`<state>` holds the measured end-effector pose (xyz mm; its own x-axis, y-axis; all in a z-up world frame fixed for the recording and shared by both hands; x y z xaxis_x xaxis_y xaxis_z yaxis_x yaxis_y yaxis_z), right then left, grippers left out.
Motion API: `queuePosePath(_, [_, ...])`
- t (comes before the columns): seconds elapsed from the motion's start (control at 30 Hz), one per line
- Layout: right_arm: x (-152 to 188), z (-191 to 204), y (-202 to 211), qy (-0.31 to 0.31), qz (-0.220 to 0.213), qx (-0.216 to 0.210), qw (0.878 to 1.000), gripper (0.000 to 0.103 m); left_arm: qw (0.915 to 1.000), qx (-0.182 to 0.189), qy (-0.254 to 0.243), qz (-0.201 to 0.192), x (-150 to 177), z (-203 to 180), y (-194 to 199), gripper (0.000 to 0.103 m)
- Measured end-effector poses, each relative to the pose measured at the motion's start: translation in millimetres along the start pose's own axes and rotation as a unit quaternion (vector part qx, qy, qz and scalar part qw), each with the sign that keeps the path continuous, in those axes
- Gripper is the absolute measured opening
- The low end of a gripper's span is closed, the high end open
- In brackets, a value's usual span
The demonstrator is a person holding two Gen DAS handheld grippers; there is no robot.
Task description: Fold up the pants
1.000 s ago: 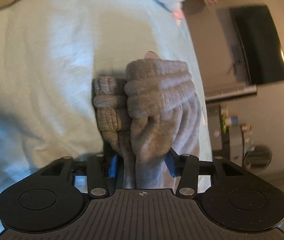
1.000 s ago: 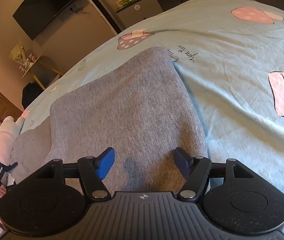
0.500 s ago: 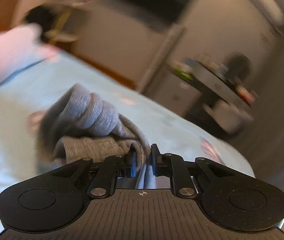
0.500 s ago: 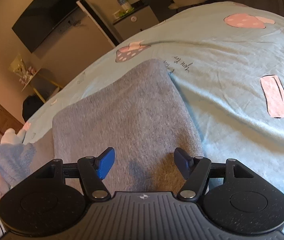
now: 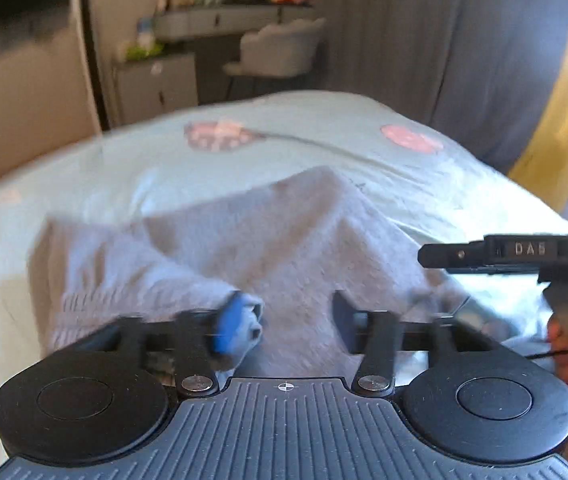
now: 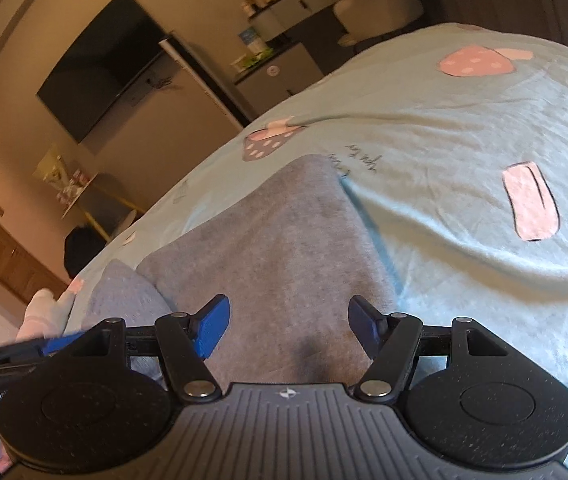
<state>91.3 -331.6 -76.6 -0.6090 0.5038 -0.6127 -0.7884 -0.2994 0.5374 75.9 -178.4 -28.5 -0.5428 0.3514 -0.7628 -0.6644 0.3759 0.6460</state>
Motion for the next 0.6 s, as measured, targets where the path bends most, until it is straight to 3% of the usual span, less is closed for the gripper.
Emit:
queuePosePath(0.1, [1.2, 11.9, 0.8, 0.033, -0.001, -0.003, 0.999, 0.067, 0.9987, 0.039, 0.027, -0.018, 3.4, -3.5, 25.3, 0.064])
queuePosePath(0.13, [2.0, 17.9, 0.0, 0.052, 0.0, 0.0, 0.999, 0.067, 0.9972, 0.044, 0.054, -0.027, 5.0, 4.4, 34.8, 0.073])
queuePosePath(0.2, [4.6, 33.3, -2.3, 0.103, 0.002, 0.007, 0.995, 0.067, 0.9927, 0.03, 0.11, -0.041, 10.8, 32.3, 50.5, 0.078])
queuePosePath(0.27, [11.2, 56.4, -6.4, 0.171, 0.005, 0.009, 0.985, 0.07, 0.9838, -0.015, 0.174, -0.043, 29.4, 67.1, 65.8, 0.081])
queuePosePath(0.3, [16.1, 69.4, -9.4, 0.207, 0.004, 0.01, 0.978, 0.073, 0.9745, -0.054, 0.214, -0.041, 41.4, 92.9, 72.0, 0.084])
queuePosePath(0.33, [21.9, 83.3, -13.5, 0.241, 0.002, 0.009, 0.97, 0.075, 0.9583, -0.104, 0.264, -0.034, 59.9, 122.5, 78.0, 0.086])
queuePosePath(0.43, [42.8, 121.7, -29.6, 0.331, 0.002, 0.005, 0.943, 0.08, 0.9139, -0.186, 0.361, -0.011, 98.4, 176.7, 89.3, 0.084])
queuePosePath(0.53, [71.2, 155.6, -51.4, 0.451, -0.004, 0.019, 0.892, 0.082, 0.8678, -0.235, 0.436, -0.038, 130.9, 209.8, 102.6, 0.085])
queuePosePath(0.6, [88.4, 169.8, -62.9, 0.507, -0.004, 0.026, 0.862, 0.082, 0.8464, -0.248, 0.469, -0.044, 148.4, 217.3, 106.3, 0.084])
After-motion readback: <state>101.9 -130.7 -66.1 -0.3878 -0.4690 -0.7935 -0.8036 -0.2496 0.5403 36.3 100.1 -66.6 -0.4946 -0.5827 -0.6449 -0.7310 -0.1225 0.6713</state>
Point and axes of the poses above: each gripper's, at about its wrist camera, not at the fingertips, and y roughly against the way its jaws point, z to its left, x to its underside, the point moved 10 cm from there along -y, roughly the way its jaws point
